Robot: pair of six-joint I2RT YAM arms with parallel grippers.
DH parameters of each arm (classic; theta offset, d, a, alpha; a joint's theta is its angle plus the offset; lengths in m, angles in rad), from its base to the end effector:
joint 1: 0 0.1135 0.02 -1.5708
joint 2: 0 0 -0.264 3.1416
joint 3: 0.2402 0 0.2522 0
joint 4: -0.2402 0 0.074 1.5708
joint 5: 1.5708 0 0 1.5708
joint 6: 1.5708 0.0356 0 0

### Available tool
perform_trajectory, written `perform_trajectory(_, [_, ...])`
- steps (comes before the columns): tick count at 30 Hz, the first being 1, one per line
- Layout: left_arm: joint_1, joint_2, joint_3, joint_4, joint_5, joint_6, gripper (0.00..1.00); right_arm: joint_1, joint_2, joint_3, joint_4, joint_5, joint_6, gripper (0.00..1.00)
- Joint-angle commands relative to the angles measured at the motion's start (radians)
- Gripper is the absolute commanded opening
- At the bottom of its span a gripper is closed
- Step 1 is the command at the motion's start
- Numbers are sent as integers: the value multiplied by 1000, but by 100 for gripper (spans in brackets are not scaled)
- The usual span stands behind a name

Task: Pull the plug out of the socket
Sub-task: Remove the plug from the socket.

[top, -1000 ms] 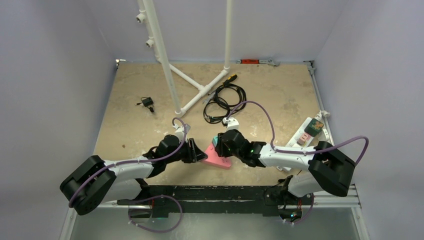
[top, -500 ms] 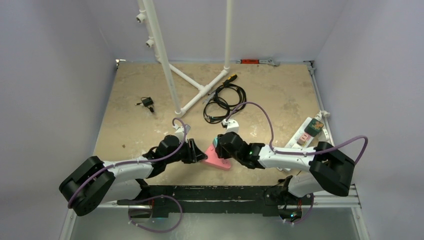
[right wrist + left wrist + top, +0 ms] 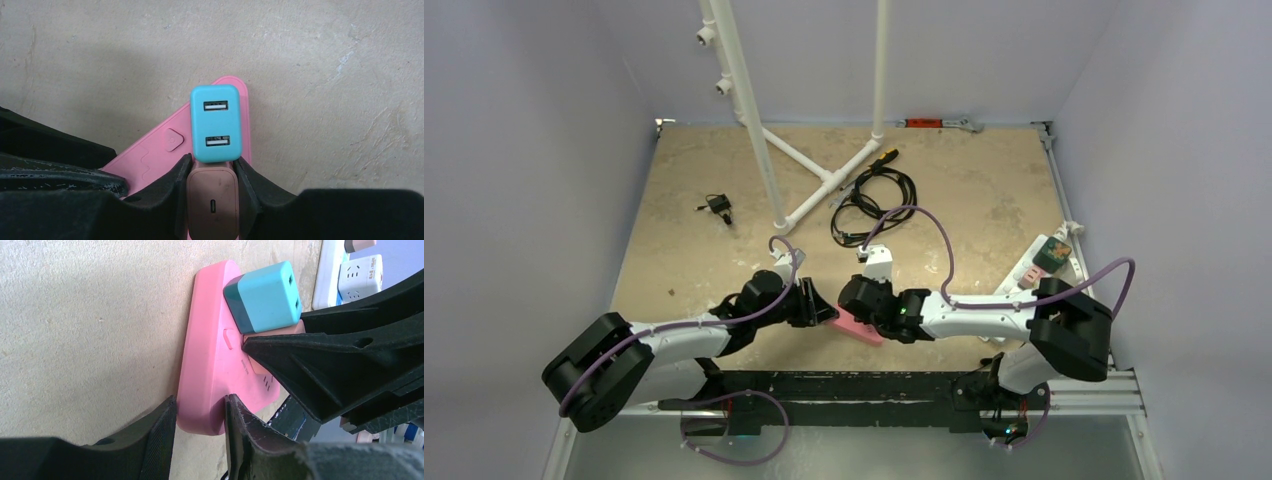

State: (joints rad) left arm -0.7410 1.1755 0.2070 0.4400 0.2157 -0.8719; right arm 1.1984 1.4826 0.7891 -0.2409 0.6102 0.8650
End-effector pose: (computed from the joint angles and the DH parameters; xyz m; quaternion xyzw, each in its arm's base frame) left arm 0.1428 -0.1410 0.1344 -0.0029 0.8639 -0.4219 0.2752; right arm 0.1226 0.2578 0.1830 -0.0576 0.9090 0.1096 0.3980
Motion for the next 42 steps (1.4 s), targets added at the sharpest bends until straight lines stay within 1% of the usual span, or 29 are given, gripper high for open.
perform_trajectory(1, [-3,23,-22,-134,-70,35,2,17,-1,32,-41,16,62,0])
perform_trajectory(10, [-4,26,-21,-135,-74,36,2,-1,-82,-33,66,-99,9,0])
perform_trajectory(17, [-3,26,-22,-137,-73,35,1,-96,-158,-167,233,-273,-35,0])
perform_trajectory(19, [-3,23,-22,-138,-72,36,1,-112,-177,-183,272,-304,-41,0])
perform_trajectory(24, [-3,15,-22,-140,-69,34,1,-115,-180,-181,253,-290,-40,0])
perform_trajectory(29, [-3,3,-18,-141,-63,37,2,-115,-171,-164,203,-219,-34,0])
perform_trajectory(31, [-3,-9,-4,-142,-49,47,9,-115,-164,-159,197,-215,-39,0])
perform_trajectory(35, [-4,-41,44,-176,-34,85,28,-115,-161,-155,207,-219,-51,0])
perform_trajectory(38, [-3,-61,83,-208,-36,121,38,-116,-169,-160,226,-231,-66,0])
perform_trajectory(40, [-3,-56,109,-220,-41,155,47,-115,-173,-164,235,-241,-84,0])
perform_trajectory(42, [-2,-35,130,-215,-39,190,53,-115,-175,-166,236,-247,-102,0])
